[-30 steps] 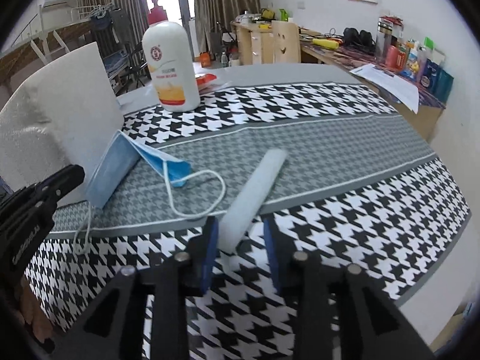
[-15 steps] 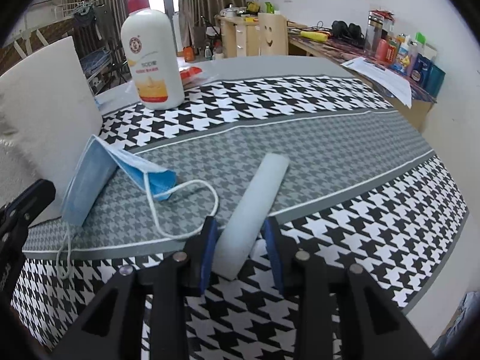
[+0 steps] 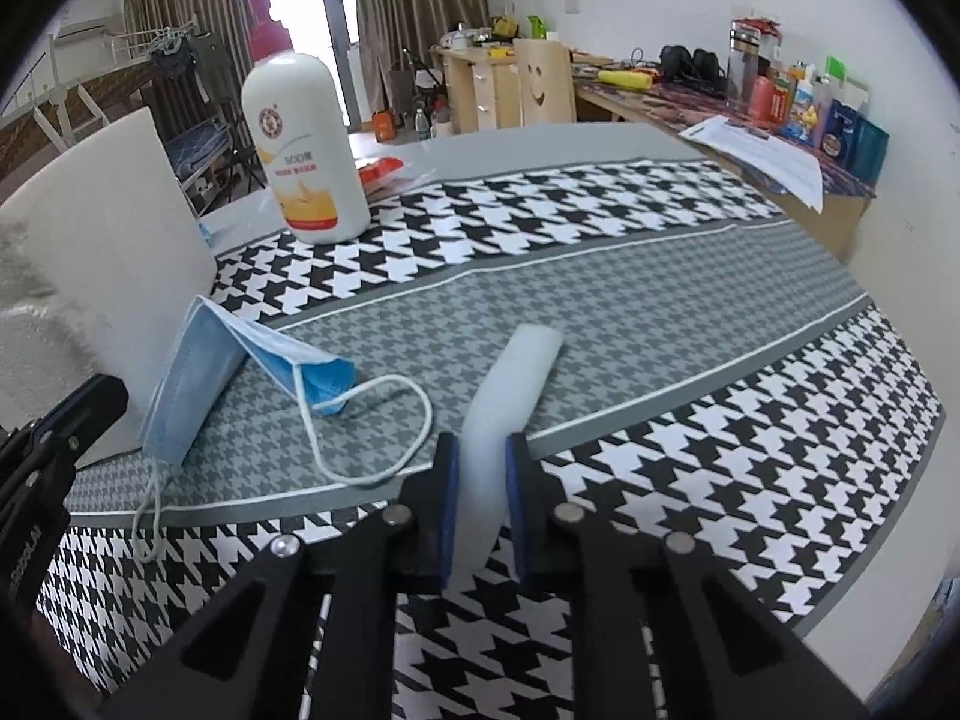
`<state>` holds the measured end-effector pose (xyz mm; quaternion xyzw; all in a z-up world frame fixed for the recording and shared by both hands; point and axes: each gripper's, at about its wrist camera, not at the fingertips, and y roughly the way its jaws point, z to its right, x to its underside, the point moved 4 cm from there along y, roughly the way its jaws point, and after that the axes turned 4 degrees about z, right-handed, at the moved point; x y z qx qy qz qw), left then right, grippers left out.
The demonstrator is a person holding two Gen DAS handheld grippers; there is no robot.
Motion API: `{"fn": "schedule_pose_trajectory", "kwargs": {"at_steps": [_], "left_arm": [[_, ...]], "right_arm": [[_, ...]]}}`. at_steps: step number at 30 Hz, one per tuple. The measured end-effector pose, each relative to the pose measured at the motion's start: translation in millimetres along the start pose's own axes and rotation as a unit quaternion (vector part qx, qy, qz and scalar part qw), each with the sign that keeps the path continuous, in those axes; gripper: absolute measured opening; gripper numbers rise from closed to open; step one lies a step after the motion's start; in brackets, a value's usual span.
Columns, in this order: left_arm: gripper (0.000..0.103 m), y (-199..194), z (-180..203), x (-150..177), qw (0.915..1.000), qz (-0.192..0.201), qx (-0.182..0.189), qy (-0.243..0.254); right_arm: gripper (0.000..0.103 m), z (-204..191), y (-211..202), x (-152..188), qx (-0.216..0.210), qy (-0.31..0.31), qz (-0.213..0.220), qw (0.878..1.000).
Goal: Organize soft objects
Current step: 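Grasp the white foam tube with the right gripper and lift it, then regrip the blue mask with the left gripper while the right holds the tube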
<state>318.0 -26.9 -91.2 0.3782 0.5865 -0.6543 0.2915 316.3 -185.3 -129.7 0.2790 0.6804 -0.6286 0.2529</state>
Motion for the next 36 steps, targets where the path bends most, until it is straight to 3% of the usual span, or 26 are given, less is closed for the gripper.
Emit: {"fn": "schedule_pose_trajectory", "kwargs": {"at_steps": [14,18,21,23,24,28,36], "left_arm": [[0.004,-17,11,-3,0.9998,0.016,0.008,0.004],[0.004,-19,18,-9,0.9994,0.022,0.025,0.01],[0.018,-10,26,-12,0.9994,0.014,0.023,0.023],[0.041,-1,28,-13,0.9994,0.004,0.018,0.028],[0.044,3,29,-13,0.9995,0.0,0.012,0.03],[0.052,19,29,-11,0.9993,-0.019,-0.001,0.034],[0.052,47,27,-5,0.9974,-0.065,-0.003,0.031]], "right_arm": [[0.019,17,-41,-2,-0.02,0.005,0.045,0.999],[0.019,22,-48,-1,-0.033,0.007,0.051,0.998],[0.019,23,-48,1,-0.042,0.008,0.051,0.998],[0.019,25,-46,1,-0.051,0.011,0.05,0.997],[0.019,26,-45,1,-0.054,0.012,0.05,0.997],[0.019,30,-41,1,-0.062,0.014,0.047,0.997],[0.019,32,-26,3,-0.079,0.013,0.035,0.996]]}}
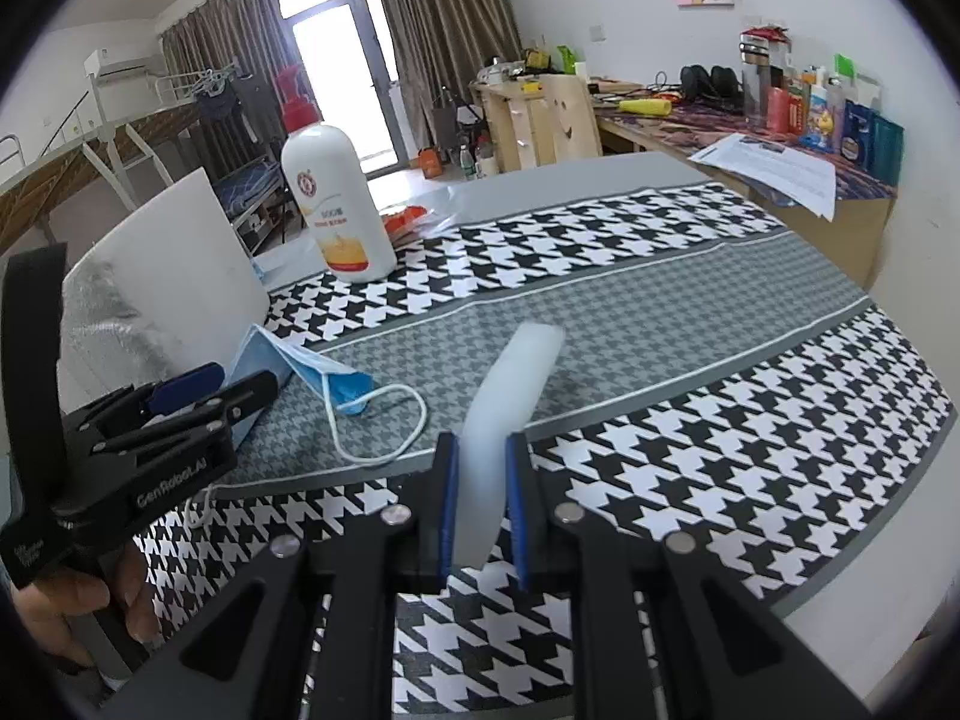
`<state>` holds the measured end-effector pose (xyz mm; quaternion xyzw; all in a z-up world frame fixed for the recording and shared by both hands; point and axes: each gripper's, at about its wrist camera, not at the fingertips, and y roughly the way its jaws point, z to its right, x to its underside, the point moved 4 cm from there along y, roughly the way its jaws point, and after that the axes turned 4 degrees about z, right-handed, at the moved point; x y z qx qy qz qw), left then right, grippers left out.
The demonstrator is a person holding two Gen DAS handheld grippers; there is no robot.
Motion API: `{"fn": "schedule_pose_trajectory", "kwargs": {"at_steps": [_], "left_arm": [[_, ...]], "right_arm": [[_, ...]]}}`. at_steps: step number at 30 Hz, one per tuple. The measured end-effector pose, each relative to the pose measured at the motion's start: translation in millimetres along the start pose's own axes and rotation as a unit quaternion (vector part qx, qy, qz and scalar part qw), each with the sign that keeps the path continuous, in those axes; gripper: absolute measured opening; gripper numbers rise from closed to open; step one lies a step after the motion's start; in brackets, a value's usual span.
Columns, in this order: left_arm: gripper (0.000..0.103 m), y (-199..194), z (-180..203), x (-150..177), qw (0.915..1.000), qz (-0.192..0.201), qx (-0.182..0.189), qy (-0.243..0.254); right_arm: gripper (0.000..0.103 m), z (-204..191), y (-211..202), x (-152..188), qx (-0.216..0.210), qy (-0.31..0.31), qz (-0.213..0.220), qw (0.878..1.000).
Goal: Organize soft objects
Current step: 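Regrip the blue mask with the left gripper while the right holds the tube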
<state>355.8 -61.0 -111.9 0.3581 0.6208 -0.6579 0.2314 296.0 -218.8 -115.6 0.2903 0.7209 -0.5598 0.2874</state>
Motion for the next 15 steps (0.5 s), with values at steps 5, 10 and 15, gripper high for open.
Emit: {"fn": "schedule_pose_trajectory", "kwargs": {"at_steps": [5,10,15], "left_arm": [[0.052,14,-5,6,0.9996,-0.028,0.007,-0.007],[0.05,19,-7,8,0.9992,-0.038,0.013,-0.008],[0.041,24,-8,11,0.9987,-0.05,0.012,-0.005]], "right_arm": [[0.019,3,7,1,-0.001,-0.003,-0.007,1.0],[0.019,3,9,1,0.0,-0.002,-0.008,1.0],[0.019,4,7,1,0.0,-0.006,-0.006,1.0]]}}
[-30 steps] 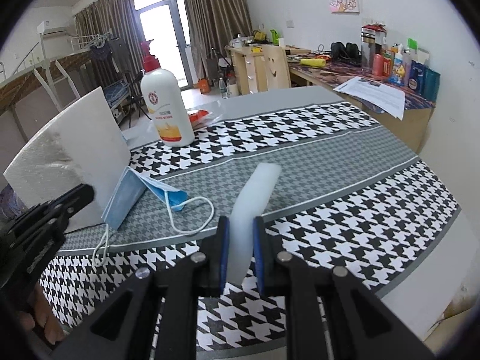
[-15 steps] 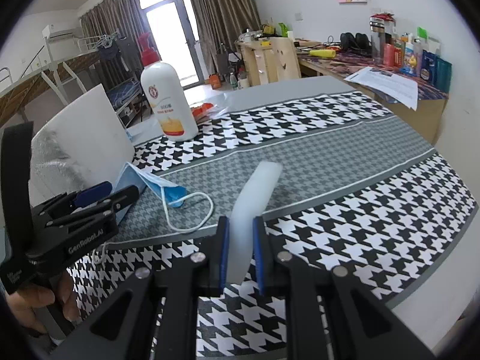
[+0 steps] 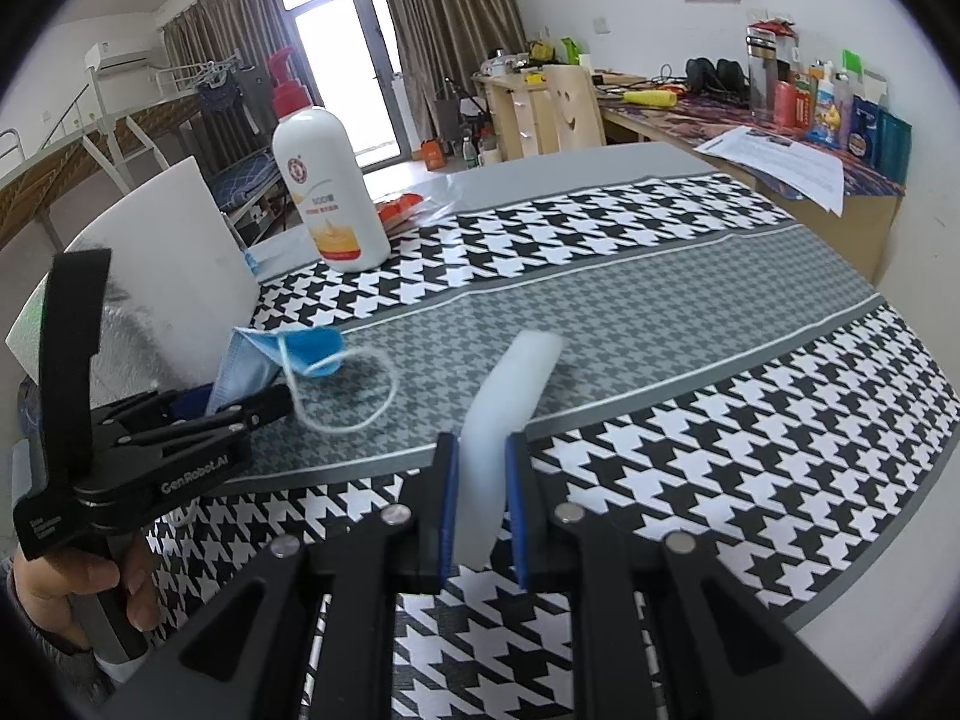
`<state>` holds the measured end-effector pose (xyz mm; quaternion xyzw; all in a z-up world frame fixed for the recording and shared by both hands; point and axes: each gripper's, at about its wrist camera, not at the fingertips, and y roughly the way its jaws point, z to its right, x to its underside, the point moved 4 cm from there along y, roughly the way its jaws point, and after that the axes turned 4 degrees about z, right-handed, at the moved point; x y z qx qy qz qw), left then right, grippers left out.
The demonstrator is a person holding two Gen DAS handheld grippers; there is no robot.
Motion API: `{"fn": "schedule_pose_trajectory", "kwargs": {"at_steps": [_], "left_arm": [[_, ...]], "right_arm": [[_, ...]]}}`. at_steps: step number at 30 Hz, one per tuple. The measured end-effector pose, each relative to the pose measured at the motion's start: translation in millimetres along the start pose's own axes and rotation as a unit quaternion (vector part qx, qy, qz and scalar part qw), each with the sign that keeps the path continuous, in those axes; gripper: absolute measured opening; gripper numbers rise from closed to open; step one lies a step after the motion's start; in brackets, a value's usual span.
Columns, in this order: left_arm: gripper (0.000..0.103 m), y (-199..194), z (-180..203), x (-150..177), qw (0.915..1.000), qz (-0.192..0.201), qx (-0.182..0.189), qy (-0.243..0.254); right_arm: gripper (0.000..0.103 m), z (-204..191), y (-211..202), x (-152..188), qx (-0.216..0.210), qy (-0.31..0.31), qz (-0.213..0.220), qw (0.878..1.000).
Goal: Organize soft objects
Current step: 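Regrip the blue mask with the left gripper while the right holds the tube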
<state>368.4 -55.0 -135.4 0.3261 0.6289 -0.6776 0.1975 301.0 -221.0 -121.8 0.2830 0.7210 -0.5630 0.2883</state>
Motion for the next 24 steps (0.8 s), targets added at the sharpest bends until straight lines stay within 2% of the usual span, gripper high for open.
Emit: {"fn": "schedule_pose_trajectory", "kwargs": {"at_steps": [3,5,7,13,24], "left_arm": [[0.029,-1,-1,0,1.0,0.002,-0.004,0.0],[0.015,-1,-2,1,0.9999,0.005,-0.015,0.006],[0.009,-1,-2,0,0.9999,0.006,-0.013,0.006],[0.005,-7,2,1,0.9998,0.015,0.004,0.01],[0.004,-58,10,-9,0.9961,0.086,0.02,0.006]], "right_arm": [[0.019,1,0,0,0.001,-0.001,0.0,1.0],[0.019,1,-1,1,0.002,-0.001,-0.001,1.0],[0.019,1,-2,1,0.002,0.0,0.001,1.0],[0.019,4,-10,3,0.008,0.001,0.006,1.0],[0.019,5,-35,-1,0.018,0.0,0.035,0.999]]}}
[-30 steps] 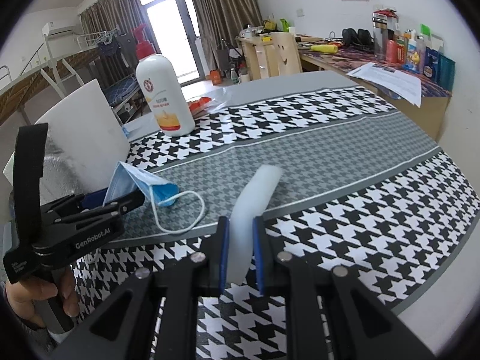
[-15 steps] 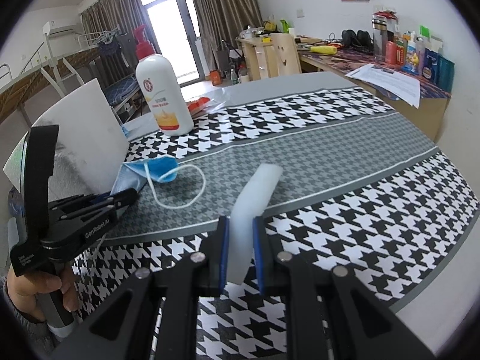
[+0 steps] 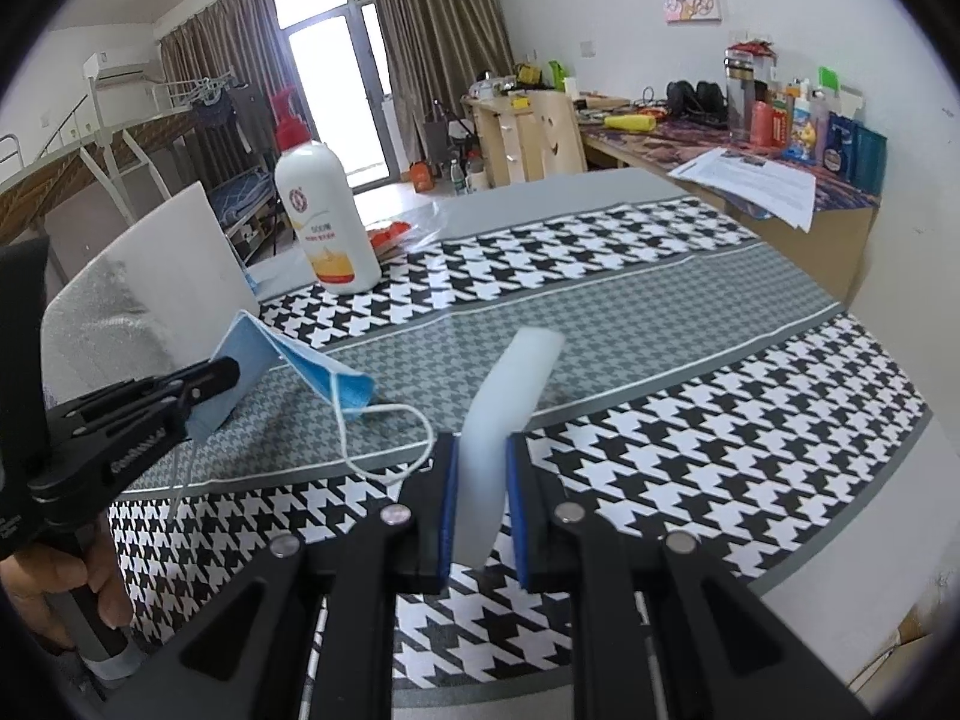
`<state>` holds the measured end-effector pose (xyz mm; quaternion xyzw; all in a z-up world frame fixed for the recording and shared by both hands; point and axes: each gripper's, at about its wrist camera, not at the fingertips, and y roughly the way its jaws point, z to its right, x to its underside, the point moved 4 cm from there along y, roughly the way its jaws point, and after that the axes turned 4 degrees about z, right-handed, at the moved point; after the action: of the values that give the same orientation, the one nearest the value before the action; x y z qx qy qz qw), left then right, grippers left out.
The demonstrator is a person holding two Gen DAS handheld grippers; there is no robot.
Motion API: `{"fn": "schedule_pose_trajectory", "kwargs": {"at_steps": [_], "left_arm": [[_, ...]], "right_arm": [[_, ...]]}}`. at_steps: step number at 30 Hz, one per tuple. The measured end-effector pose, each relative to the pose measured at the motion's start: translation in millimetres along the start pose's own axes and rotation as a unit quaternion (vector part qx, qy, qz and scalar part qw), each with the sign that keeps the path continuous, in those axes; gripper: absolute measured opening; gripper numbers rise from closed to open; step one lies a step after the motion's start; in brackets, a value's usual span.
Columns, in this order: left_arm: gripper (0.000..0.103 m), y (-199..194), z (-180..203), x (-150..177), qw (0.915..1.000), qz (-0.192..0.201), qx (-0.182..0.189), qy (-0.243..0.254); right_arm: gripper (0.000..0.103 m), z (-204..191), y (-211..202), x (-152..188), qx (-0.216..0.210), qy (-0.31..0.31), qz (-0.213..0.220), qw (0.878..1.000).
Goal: Organize soft objects
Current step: 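Regrip the blue mask with the left gripper while the right holds the tube, then carry the mask and foam tube over the white foam box with both grippers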
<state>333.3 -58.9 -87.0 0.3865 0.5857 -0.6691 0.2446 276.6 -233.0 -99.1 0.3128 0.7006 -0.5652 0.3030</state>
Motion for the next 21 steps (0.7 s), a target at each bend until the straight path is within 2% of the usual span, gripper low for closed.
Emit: {"fn": "schedule_pose_trajectory", "kwargs": {"at_steps": [14,21], "left_arm": [[0.004,-70,8,-10,0.9973,0.073,-0.006,0.001],[0.004,-111,1,-5,0.993,0.114,-0.031,-0.009]], "right_arm": [[0.019,-21,-47,-6,-0.018,-0.024,0.046,0.998],[0.019,-35,-70,-5,-0.033,-0.043,0.069,0.996]]}}
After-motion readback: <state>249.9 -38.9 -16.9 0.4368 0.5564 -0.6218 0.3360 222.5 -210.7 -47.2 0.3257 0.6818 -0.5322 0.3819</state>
